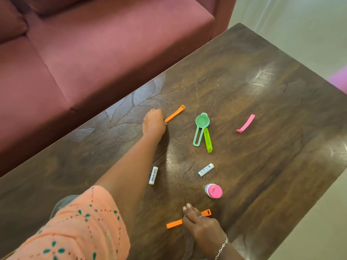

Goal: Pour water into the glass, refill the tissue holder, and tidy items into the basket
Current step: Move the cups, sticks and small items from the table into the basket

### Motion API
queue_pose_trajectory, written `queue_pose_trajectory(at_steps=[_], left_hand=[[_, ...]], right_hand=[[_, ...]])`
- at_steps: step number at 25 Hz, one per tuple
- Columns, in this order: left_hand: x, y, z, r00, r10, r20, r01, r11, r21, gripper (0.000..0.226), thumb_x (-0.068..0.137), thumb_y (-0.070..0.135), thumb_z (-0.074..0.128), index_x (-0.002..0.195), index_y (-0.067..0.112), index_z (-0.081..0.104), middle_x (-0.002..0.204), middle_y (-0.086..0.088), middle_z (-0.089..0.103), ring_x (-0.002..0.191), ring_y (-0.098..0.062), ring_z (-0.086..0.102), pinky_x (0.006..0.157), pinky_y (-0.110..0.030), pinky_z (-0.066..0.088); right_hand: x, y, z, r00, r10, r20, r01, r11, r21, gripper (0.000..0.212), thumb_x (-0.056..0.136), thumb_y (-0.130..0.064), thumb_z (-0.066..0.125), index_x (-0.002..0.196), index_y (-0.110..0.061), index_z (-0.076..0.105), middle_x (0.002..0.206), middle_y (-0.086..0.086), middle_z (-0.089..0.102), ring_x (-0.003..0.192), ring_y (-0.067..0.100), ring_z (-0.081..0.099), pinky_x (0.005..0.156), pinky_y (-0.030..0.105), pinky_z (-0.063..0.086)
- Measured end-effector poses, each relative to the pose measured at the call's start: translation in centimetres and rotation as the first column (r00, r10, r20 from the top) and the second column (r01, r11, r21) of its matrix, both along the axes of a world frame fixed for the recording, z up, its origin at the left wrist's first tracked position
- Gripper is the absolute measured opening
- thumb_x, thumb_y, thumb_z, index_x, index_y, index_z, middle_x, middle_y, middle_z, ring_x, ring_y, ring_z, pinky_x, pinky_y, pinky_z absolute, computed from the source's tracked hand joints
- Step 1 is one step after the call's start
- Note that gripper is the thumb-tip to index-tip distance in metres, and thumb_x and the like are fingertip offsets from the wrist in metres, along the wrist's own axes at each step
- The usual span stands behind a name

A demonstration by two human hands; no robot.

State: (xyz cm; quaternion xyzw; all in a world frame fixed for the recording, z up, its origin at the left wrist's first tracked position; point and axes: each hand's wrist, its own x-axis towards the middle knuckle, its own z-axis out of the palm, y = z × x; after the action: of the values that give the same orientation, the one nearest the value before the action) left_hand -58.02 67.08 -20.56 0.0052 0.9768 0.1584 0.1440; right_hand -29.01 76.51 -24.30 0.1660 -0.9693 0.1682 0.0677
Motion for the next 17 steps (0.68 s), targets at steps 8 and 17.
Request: queue_pose_trajectory(at_steps=[8,17], left_hand=[[2.6,-2.8,1.9,0.979,0.202,0.019,-0.202,0.961,0.187,0.013,0.08,-0.004,0.054,0.077,0.0,0.066,0.083,-0.015,0.067,0.078,-0.03,0.063,0.066,-0.038,0.052],[11.7,-13.9,9.4,0.925,0.373,-0.074,-0.291,0.821,0.492,0.011,0.073,0.003,0.069,0.067,0.01,0.064,0.056,0.004,0.055,0.059,-0.018,0.054,0.06,-0.028,0.042]], right_hand=[[0.2,-0.6,0.2,0.996,-0.049,-0.069,0.05,0.999,0.009,0.065,0.098,-0.005,0.019,0.057,-0.018,0.068,0.082,-0.006,0.075,0.081,0.007,0.071,0.063,0.015,0.053],[-0.5,-2.0,3.7,0.994,0.023,-0.11,-0.017,0.999,0.051,0.021,0.066,-0.01,0.04,0.078,-0.016,0.057,0.072,0.006,0.072,0.058,0.018,0.068,0.072,0.027,0.038]])
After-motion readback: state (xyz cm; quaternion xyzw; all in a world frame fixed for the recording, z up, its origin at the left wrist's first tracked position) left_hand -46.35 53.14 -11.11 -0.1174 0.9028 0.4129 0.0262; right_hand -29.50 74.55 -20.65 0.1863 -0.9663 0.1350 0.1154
